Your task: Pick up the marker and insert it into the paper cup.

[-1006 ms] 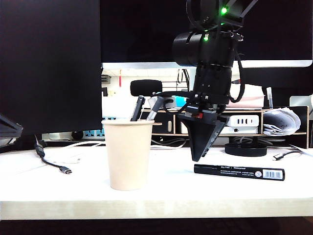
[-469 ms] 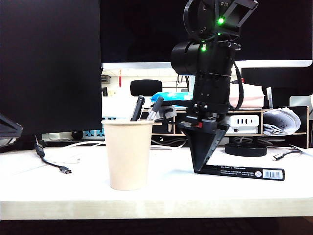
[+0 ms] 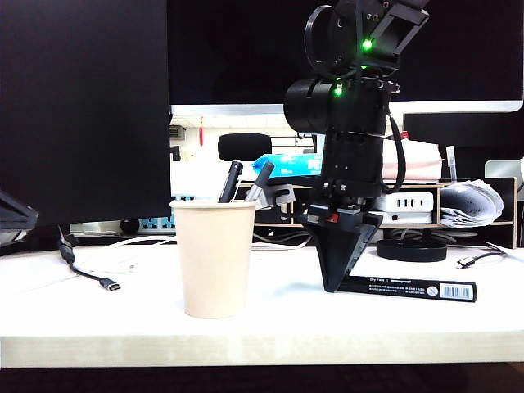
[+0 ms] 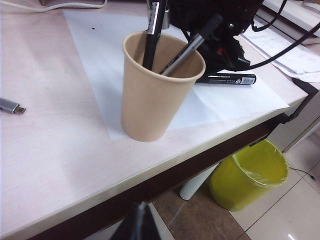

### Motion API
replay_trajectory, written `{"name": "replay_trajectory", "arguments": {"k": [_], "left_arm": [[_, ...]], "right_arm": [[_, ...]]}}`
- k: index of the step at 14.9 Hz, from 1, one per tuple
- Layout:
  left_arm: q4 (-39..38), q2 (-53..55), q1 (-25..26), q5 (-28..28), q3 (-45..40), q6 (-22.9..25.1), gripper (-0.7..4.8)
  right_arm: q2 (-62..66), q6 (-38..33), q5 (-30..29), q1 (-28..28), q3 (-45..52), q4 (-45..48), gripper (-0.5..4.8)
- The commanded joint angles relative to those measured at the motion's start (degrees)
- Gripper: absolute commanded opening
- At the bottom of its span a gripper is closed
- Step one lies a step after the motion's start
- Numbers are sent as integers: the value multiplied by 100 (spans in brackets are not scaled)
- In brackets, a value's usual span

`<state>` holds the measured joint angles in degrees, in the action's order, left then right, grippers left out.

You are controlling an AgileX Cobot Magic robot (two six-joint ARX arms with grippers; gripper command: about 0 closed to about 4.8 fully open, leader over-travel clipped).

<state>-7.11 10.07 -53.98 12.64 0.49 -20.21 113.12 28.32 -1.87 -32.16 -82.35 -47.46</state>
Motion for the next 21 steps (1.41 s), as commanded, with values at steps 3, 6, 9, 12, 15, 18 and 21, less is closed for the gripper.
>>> {"name": "replay_trajectory", "arguments": {"k": [3, 6, 9, 12, 15, 18, 21], "left_arm": [[35, 0, 0, 20, 4, 28, -5], [35, 0, 0, 20, 4, 28, -5], [35, 0, 0, 20, 4, 28, -5], [35, 0, 0, 20, 4, 28, -5], [35, 0, 0, 20, 4, 28, -5], [33, 0, 0, 20, 4, 28, -5], [33, 0, 0, 20, 4, 28, -5]], "right_arm": [[37, -20, 48, -7, -7, -7, 112], [37, -20, 70, -7, -7, -4, 93], [35, -17, 85, -7, -7, -7, 83], [35, -20, 92, -7, -7, -7, 56], [31, -24, 328, -4, -11, 4, 51], [-7, -140, 326, 31, -13, 9, 52], [-149, -157, 326, 42, -15, 15, 52]]}}
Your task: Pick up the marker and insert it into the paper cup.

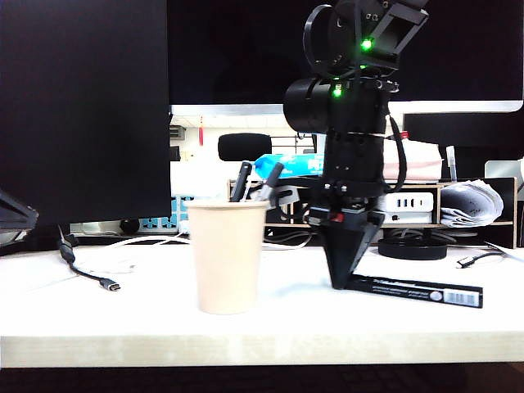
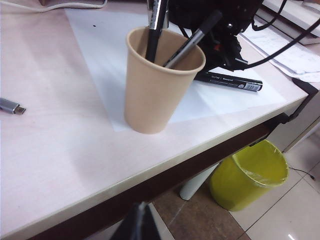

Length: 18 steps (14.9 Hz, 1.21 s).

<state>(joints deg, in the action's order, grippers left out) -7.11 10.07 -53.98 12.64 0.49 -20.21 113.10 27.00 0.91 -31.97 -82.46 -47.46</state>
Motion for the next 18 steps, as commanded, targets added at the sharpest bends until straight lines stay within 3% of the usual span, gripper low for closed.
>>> {"name": "replay_trajectory", "arguments": {"k": [1, 9, 12, 14, 18], "left_arm": [[33, 0, 0, 20, 4, 28, -5], [33, 0, 0, 17, 4, 28, -5], [33, 0, 0, 20, 4, 28, -5], [35, 0, 0, 20, 4, 28, -5], [35, 0, 0, 20, 4, 28, -5]], "right_arm": [[-280, -26, 48, 28, -4, 37, 52], [-1812, -459, -59, 70, -4, 636, 52], [-2391, -1309, -1161, 70, -2, 1419, 52], [-2483, -1967, -2199, 70, -2, 1950, 52], [-2444, -2907, -3082, 70, 4, 2946, 52]]}}
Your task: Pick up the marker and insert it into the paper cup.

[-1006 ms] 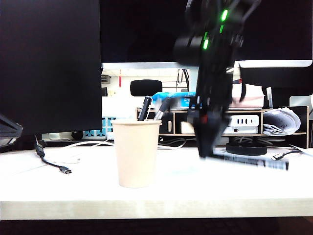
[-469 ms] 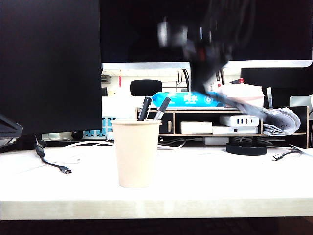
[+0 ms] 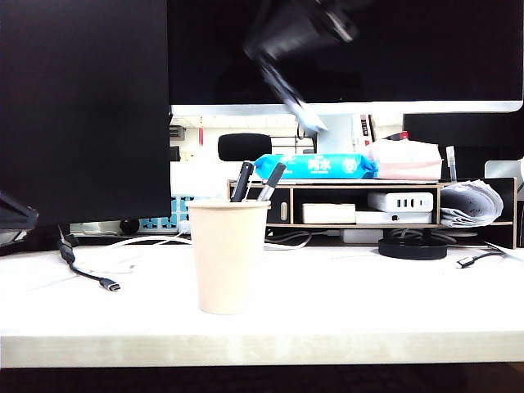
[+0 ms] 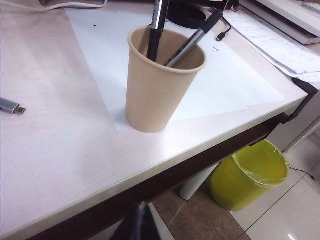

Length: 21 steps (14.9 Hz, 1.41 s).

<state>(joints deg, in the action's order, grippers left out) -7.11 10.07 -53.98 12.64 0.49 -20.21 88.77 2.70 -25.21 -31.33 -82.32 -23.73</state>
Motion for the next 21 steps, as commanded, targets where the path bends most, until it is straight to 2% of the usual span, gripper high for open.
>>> {"name": "replay_trajectory", "arguments": {"k": [1, 2, 4, 6, 8, 11, 16, 21], "left_arm": [[35, 0, 0, 20, 4, 28, -5], [35, 0, 0, 20, 4, 28, -5], [35, 0, 0, 20, 4, 28, -5], [35, 0, 0, 20, 4, 28, -5], [33, 0, 0, 20, 4, 28, -5], [31, 0, 0, 13, 4, 28, -5], [24, 0, 0, 15, 4, 28, -5], [-13, 0, 0, 17, 4, 28, -5]], "right_arm": [[-13, -671, -662, 2, -9, 807, 52], [-7, -872, -1016, -55, -2, 1086, 52], [-7, -872, -1185, -184, -2, 1272, 52], [-9, -883, -1196, -348, 72, 1532, 51], [-33, -1322, -1187, -505, 509, 2382, 48], [-83, -1762, -1180, -568, 1189, 3193, 48], [-214, -1762, -927, -586, 2048, 4325, 53], [-352, -1759, -470, -573, 3217, 6089, 52]]}}
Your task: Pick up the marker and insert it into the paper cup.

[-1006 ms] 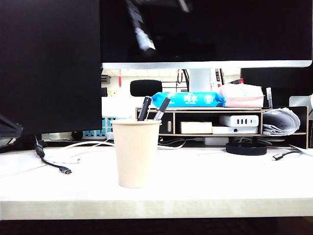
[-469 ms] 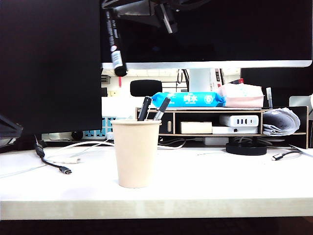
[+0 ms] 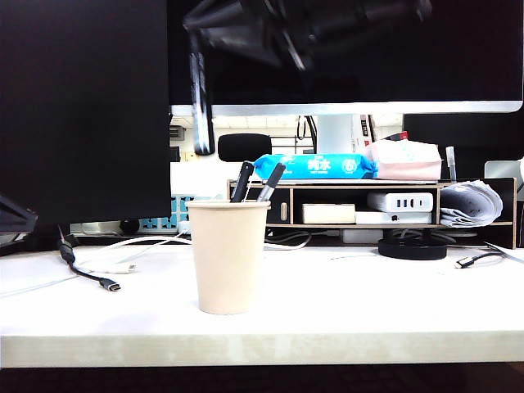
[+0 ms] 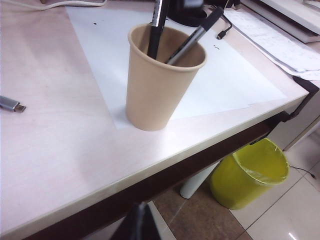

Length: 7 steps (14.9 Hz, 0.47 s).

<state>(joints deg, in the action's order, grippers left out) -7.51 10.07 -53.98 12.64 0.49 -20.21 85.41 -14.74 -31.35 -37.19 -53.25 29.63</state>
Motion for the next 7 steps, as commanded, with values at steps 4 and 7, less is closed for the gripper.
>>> {"name": "replay_trajectory", "arguments": {"k": [4, 7], "left_arm": [[26, 0, 0, 20, 4, 28, -5], [28, 0, 0, 20, 4, 28, -5]], "right_arm": [[-15, 341, 601, 22, 693, 1128, 53], [-13, 470, 774, 20, 763, 1196, 53]]}}
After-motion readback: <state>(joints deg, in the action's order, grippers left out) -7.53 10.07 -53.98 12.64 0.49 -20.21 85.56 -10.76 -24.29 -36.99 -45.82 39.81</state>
